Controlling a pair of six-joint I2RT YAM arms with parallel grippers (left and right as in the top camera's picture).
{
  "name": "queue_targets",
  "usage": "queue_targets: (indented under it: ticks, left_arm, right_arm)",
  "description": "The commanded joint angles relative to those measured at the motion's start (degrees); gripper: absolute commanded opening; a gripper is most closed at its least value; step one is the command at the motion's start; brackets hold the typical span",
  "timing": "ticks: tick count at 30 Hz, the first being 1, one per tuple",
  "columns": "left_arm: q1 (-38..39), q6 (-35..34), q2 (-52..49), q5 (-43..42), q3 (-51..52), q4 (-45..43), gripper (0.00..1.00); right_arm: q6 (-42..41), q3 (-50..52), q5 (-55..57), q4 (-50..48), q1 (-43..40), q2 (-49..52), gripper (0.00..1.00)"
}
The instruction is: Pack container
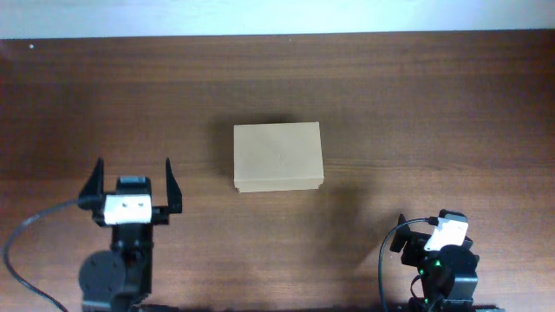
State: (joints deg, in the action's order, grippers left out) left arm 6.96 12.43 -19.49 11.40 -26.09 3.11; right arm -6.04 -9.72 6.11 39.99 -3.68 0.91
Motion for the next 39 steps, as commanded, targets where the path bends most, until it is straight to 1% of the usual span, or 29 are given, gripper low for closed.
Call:
queue_targets:
  ticks: [1, 11, 14, 18, 22, 39]
  left_arm:
    - [-1.18, 0.5, 5.44, 0.42, 6.95, -3.15, 0.99]
    - [-2.69, 0.5, 16.06, 0.42, 20.57, -3.8, 0.99]
    - [-2.69, 0.5, 19.17, 0.42, 23.21, -3.82, 0.99]
    - [-2.75, 0.5, 19.21, 0.42, 25.44, -3.52, 0.99]
    - [-2.75, 0.5, 19.21, 0.42, 25.62, 0.57, 0.99]
    - [-2.73, 0.52, 19.19, 0.42, 25.62, 0.39, 0.99]
  right_arm:
    - [-0.44, 0.48, -0.11, -0.15, -0.48, -0.66, 0.99]
    - [-0.44, 0.48, -0.11, -0.15, -0.48, -0.66, 0.99]
    - [-0.46, 0.48, -0.11, -0.15, -0.48, -0.66, 0.99]
    - [-0.44, 0.48, -0.11, -0.15, -0.48, -0.66, 0.99]
    - [-0.44, 0.48, -0.11, -0.15, -0.48, -0.66, 0.99]
    - [-0.44, 0.48, -0.11, -0.15, -0.48, -0.66, 0.99]
